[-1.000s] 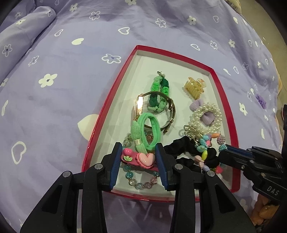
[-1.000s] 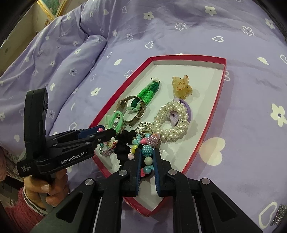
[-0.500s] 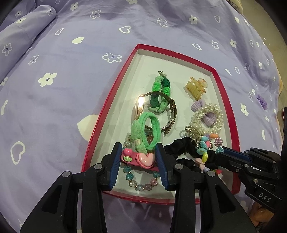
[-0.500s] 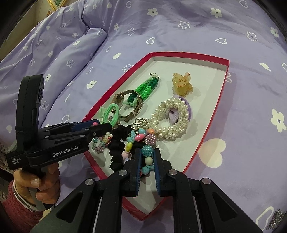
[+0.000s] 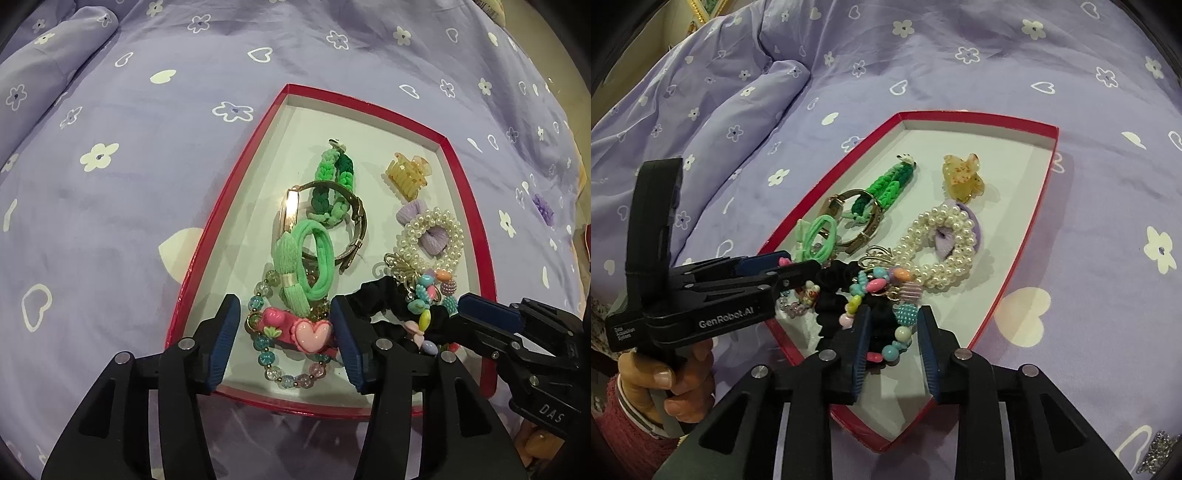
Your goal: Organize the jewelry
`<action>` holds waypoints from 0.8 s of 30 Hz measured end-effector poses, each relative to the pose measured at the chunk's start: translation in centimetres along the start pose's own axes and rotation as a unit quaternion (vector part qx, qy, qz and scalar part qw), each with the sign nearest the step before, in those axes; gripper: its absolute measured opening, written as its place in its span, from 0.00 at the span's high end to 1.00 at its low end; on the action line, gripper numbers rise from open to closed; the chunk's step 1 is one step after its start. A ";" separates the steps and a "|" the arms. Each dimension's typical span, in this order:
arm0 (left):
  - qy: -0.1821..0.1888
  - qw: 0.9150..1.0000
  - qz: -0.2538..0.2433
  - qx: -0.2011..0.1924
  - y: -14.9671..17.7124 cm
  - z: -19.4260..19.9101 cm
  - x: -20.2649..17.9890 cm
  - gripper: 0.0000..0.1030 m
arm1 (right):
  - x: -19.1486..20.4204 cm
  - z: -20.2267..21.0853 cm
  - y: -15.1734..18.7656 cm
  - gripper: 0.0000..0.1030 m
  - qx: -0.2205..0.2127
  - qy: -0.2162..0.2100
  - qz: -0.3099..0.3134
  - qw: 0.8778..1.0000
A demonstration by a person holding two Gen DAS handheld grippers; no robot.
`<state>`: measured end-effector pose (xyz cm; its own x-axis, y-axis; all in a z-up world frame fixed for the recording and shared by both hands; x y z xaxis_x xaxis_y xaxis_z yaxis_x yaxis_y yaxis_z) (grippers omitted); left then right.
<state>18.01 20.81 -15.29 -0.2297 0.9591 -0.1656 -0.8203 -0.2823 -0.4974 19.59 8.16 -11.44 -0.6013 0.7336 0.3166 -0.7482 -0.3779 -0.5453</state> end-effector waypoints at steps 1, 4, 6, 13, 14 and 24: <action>0.000 1.000 0.000 0.000 0.1 0.0 0.0 0.51 | 0.0 0.0 0.0 0.71 0.000 0.000 0.001 1.000; -0.001 1.000 -0.001 0.001 0.1 0.0 0.0 0.51 | 0.1 0.1 0.0 0.69 0.000 -0.001 0.002 1.000; -0.002 1.000 -0.001 0.001 0.1 0.1 0.0 0.50 | 0.0 0.2 -0.1 0.69 -0.001 -0.002 0.001 1.000; -0.003 1.000 0.000 -0.003 0.0 0.4 0.0 0.48 | 0.1 1.1 -0.3 0.57 -0.012 -0.002 0.001 1.000; -0.003 1.000 0.000 -0.002 0.1 0.4 0.0 0.48 | 0.2 1.2 -0.3 0.56 -0.014 -0.002 0.001 1.000; -0.005 1.000 0.001 -0.004 0.2 0.9 0.0 0.44 | 0.2 1.7 -0.3 0.54 -0.018 -0.003 -0.002 1.000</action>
<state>17.38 20.73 -14.63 -0.2366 0.9586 -0.1581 -0.8153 -0.2844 -0.5044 19.23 7.47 -9.93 -0.6005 0.7312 0.3236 -0.7399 -0.3545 -0.5718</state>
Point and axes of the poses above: each gripper's, at about its wrist camera, not at the fingertips, and z roughly against the way its jaws point, x to its left, y to its underside, the point moved 9 cm from there along -z, roughly the way its jaws point, and after that the axes turned 3 degrees about -x, right-handed, at the moved point
